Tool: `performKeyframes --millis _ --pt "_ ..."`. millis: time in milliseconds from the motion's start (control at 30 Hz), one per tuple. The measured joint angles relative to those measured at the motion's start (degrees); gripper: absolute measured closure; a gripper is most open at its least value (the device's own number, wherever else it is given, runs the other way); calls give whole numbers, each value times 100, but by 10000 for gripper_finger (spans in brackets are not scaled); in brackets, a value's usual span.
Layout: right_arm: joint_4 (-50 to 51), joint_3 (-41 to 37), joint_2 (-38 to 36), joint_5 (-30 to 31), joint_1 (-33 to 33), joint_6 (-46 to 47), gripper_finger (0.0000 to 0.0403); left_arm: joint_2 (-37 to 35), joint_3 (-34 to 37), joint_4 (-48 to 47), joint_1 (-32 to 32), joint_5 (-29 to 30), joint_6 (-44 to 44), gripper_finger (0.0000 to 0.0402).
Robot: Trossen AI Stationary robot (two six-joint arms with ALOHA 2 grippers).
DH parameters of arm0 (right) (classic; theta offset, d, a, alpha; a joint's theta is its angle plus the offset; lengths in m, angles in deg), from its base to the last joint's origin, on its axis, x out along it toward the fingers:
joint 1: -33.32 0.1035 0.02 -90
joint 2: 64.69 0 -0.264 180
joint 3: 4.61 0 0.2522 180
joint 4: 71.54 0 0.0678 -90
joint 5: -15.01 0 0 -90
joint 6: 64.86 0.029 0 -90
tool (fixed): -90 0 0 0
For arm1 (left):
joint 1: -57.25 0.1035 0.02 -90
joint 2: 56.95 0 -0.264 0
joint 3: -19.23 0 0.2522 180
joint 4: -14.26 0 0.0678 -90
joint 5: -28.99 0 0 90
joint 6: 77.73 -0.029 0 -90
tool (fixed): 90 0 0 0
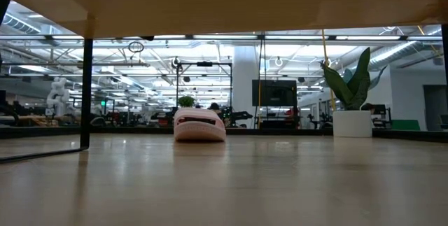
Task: Pick and place slides into the shelf
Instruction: Put the left pink slipper on the shelf, then put the pink slipper on the shelf
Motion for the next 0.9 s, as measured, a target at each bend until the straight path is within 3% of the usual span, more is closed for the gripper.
performKeyframes --millis 200,367,633,767,900 --pt "-2 0 0 1 0 0 206 -169 0 -19 58 -201 113 175" --pt "-3 0 0 -2 2 0 206 -462 2 4 256 173 115 174" --pt "-86 0 0 -2 2 15 206 -771 -2 187 1189 543 -368 174" --pt "-190 0 0 -2 0 15 206 -735 0 473 2000 22 -745 174" --pt "-185 0 0 6 1 -16 206 -651 2 1081 2860 -655 -555 174"
